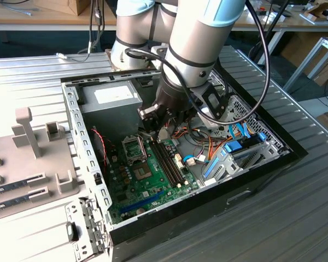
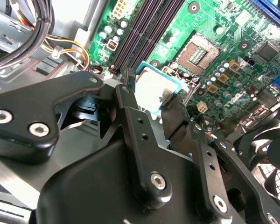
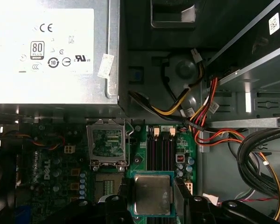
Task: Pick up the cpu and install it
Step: 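Place the cpu into insertion slot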
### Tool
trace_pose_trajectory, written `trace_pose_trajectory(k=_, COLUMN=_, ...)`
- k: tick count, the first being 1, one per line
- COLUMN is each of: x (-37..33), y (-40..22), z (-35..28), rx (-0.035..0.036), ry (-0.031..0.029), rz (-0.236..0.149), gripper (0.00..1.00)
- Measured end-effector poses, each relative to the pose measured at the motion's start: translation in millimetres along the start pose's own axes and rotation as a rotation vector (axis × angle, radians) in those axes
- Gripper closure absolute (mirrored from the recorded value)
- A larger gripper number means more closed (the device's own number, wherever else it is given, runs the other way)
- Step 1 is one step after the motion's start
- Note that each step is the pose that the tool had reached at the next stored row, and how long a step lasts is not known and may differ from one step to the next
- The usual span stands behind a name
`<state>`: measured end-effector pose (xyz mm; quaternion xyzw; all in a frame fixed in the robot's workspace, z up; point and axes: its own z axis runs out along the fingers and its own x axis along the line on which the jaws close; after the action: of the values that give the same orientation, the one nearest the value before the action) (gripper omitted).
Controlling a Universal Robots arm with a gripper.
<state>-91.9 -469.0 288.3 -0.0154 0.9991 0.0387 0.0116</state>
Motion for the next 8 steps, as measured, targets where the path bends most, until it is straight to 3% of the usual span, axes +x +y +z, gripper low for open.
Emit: trace_pose_trajectory(k=8, x=0.9, y=-1.4, z=1.3, rx=-0.0006, ry=-0.0001, rz=0.000, gripper=0.53)
